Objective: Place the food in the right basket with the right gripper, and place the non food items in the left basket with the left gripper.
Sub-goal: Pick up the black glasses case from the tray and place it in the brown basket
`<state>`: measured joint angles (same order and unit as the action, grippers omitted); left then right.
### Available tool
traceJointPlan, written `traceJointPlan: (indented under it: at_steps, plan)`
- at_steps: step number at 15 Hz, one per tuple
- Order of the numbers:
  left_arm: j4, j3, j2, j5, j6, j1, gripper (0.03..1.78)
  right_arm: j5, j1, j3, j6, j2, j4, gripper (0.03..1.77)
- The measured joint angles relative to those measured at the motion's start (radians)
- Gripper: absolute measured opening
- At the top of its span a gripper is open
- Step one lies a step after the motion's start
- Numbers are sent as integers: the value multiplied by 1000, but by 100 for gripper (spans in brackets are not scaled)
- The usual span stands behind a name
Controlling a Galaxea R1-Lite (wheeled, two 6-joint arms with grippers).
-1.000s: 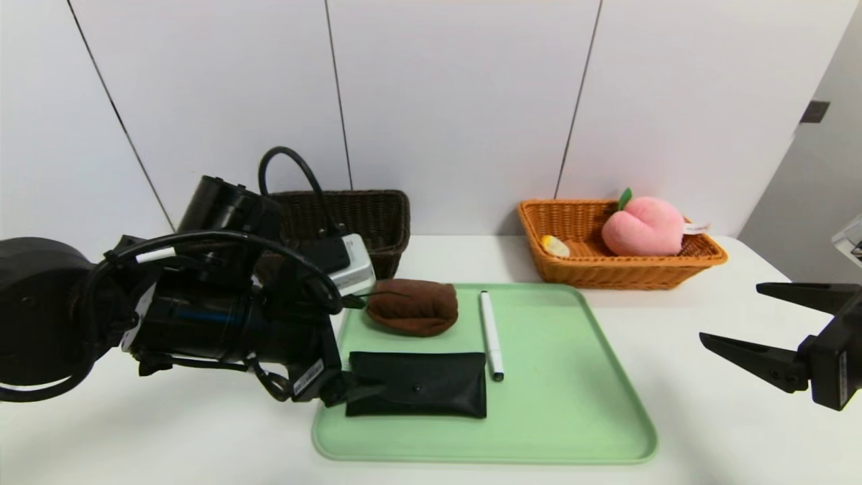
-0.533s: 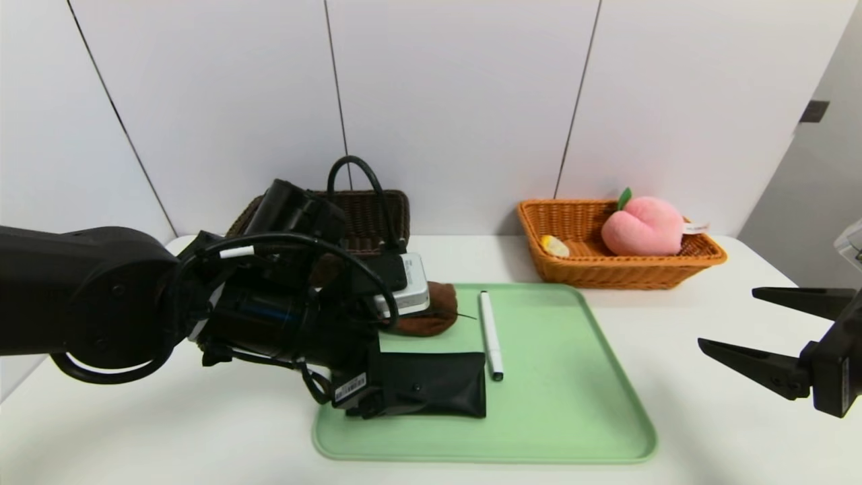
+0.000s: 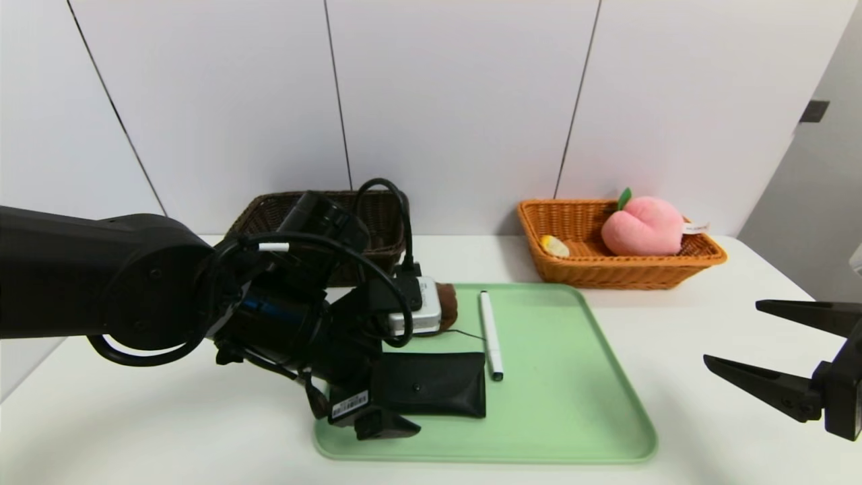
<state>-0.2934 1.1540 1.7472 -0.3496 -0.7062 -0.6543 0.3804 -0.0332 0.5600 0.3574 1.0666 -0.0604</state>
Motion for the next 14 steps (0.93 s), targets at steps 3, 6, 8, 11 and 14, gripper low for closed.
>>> traceJointPlan:
  at_steps: [3, 6, 8, 11, 14]
  plan:
    - [-10, 1, 10, 22, 0, -11, 169, 7, 0, -19, -18, -18, -1, 170]
    - [-3, 5, 27, 29, 1, -17, 169, 18, 0, -29, -43, -37, -2, 170]
    - [-3, 14, 39, 29, 1, -18, 169, 19, 0, -29, -47, -47, -2, 170]
    - [-1, 20, 52, 29, 1, -17, 169, 26, 0, -30, -46, -58, -2, 170]
    - [0, 21, 65, 29, 1, -12, 169, 37, 0, -30, -48, -72, -1, 170]
